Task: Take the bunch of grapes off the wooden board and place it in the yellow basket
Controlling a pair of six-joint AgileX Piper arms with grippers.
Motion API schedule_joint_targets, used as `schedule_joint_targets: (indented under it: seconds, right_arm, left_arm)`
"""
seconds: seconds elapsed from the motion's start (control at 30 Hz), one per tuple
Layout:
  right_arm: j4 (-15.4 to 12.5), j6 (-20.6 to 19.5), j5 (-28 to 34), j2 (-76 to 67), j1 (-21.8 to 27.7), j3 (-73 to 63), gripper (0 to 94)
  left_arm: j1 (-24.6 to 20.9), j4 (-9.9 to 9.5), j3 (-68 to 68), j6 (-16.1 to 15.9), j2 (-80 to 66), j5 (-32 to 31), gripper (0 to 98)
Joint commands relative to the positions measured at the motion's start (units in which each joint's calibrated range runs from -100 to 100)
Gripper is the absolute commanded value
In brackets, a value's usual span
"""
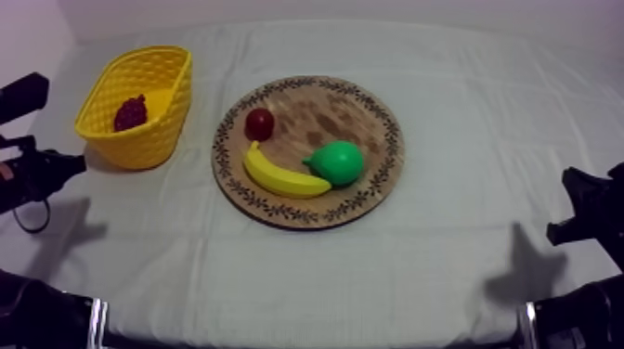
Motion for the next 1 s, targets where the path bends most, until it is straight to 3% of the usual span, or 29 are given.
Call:
schedule_joint_targets:
  seconds: [0.0,0.13,0.6,0.83,0.97]
  right_arm:
    - [-0.02,0.00,0.00,0.00,-0.01,-0.01,0.5]
    - [-0.02,0.01,0.00,0.00,-0.01,-0.01,0.5]
    - [-0.02,0.02,0.00,0.00,-0.01,-0.01,0.5]
    - [-0.02,0.02,0.00,0.00,-0.01,-0.01,0.5]
    - [-0.02,0.02,0.00,0.00,-0.01,-0.01,0.5]
  left_arm:
    - [0.13,-1.65,2.47,1.73,-9.33,0.62,0.2]
    - [0.35,-2.93,5.56,2.96,-16.77,1.77,0.2]
    - [-0.14,-2.99,10.64,5.48,-36.49,5.34,0.0]
    - [0.13,-1.31,11.67,4.33,-44.77,9.50,0.0]
    - [0.42,-0.59,12.16,0.65,-45.97,10.45,0.1]
